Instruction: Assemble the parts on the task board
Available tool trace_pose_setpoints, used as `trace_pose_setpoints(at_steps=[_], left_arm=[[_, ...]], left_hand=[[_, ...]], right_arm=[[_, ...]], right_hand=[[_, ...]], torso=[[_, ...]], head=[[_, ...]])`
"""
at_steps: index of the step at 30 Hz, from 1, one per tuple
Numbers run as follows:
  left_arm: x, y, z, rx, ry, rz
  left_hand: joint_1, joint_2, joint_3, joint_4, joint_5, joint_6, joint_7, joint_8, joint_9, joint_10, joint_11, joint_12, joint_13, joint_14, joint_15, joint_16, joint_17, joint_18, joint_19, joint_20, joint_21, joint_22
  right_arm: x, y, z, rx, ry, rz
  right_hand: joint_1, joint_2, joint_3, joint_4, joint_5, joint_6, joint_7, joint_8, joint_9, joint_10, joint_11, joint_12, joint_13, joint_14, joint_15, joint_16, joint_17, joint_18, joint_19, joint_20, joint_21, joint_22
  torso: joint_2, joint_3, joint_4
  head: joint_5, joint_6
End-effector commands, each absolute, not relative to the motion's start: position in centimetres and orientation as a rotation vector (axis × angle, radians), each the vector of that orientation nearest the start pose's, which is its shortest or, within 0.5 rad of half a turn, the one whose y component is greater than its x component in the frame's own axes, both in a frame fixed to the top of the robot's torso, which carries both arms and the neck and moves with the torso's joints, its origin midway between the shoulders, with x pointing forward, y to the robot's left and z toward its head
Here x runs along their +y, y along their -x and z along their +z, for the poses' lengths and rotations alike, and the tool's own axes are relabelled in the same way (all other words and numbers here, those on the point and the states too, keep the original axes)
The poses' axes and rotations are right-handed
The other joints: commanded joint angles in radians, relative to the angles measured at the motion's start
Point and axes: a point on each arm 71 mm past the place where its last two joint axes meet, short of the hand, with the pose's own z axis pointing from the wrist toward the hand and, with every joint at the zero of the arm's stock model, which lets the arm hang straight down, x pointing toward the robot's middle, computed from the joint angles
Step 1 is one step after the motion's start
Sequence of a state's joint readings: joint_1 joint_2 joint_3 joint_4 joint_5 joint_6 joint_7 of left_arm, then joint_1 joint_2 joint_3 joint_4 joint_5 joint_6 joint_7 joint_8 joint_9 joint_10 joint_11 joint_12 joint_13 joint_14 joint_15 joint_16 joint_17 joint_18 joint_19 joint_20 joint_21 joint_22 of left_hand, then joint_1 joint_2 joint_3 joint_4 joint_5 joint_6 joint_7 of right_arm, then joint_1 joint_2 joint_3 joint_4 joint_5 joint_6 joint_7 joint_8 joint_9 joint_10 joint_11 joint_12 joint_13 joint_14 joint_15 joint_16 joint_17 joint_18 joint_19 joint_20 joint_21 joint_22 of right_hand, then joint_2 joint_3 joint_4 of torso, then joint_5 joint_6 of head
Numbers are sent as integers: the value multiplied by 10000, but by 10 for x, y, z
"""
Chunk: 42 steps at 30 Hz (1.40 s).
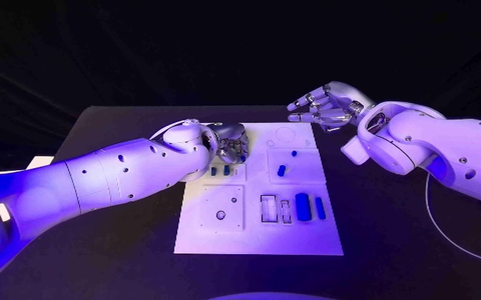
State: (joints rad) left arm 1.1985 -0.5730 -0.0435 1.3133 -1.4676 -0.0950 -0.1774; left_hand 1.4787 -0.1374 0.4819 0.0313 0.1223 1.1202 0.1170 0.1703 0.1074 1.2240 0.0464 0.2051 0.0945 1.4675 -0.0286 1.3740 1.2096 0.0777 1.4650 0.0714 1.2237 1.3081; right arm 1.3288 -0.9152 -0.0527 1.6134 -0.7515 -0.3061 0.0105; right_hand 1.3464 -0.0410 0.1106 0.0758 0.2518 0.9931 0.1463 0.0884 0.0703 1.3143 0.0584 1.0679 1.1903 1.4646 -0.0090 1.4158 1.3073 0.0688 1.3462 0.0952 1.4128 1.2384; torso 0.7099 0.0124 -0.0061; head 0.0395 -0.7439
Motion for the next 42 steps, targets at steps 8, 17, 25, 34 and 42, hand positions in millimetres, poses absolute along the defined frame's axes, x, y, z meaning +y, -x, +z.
trace_pose_setpoints(at_steps=[8, 17, 25, 34, 42], left_arm=[[137, -511, -196, 18432, -1502, -6715], [160, -511, -179, 18428, -542, -6863], [180, -513, -181, 18970, -279, -6431], [185, -514, -192, 19495, -311, -6118], [184, -514, -198, 19706, -406, -6038]], left_hand=[[-341, -76, 89, -32, -53, 76, 55, -137, -14, 97, 46, -190, -13, 403, -38, 27, -64, -63, 362, -65, -18, 251], [-433, -101, 89, -40, -55, 96, 52, -167, -19, 121, 49, -246, -11, 402, -35, 35, -73, -64, 363, -60, -15, 258], [-515, -122, 86, -42, -59, 112, 40, -194, -23, 134, 47, -301, -10, 395, -34, 29, -104, -63, 361, -57, -18, 262], [-540, -128, 86, -42, -61, 118, 36, -202, -25, 137, 45, -319, -10, 391, -34, 22, -125, -59, 356, -56, -37, 251], [-540, -128, 86, -42, -61, 118, 36, -202, -25, 137, 45, -319, -10, 391, -34, 22, -125, -59, 356, -56, -37, 251]], right_arm=[[-210, -487, -127, 16958, -3834, 10808], [-210, -487, -128, 16992, -3844, 10791], [-211, -487, -128, 17008, -3860, 10768], [-211, -487, -128, 17016, -3857, 10771], [-211, -487, -128, 17014, -3855, 10773]], right_hand=[[50, 77, 33, 7, 34, 28, 13, -41, -12, -33, -3, 22, 9, 564, -56, -31, 490, 65, -61, 14, -52, -8], [49, 82, 32, 11, 36, 33, 15, -39, -11, -29, -2, 32, 14, 565, -55, -31, 492, 65, -63, 13, -55, -12], [49, 83, 32, 11, 36, 33, 15, -39, -11, -28, -1, 33, 15, 565, -55, -31, 493, 66, -64, 13, -56, -13], [49, 83, 32, 11, 36, 33, 15, -39, -11, -28, -1, 33, 15, 565, -55, -31, 493, 66, -64, 13, -56, -13], [49, 83, 32, 11, 36, 33, 15, -39, -11, -28, -1, 33, 15, 565, -55, -31, 493, 66, -64, 13, -56, -13]], torso=[[-27, 6, 28], [-25, 10, 30], [-17, 12, 32], [-5, -2, 7], [-5, 4, 16]], head=[[-26, 70], [19, 134], [37, 112], [59, 94], [47, 55]])
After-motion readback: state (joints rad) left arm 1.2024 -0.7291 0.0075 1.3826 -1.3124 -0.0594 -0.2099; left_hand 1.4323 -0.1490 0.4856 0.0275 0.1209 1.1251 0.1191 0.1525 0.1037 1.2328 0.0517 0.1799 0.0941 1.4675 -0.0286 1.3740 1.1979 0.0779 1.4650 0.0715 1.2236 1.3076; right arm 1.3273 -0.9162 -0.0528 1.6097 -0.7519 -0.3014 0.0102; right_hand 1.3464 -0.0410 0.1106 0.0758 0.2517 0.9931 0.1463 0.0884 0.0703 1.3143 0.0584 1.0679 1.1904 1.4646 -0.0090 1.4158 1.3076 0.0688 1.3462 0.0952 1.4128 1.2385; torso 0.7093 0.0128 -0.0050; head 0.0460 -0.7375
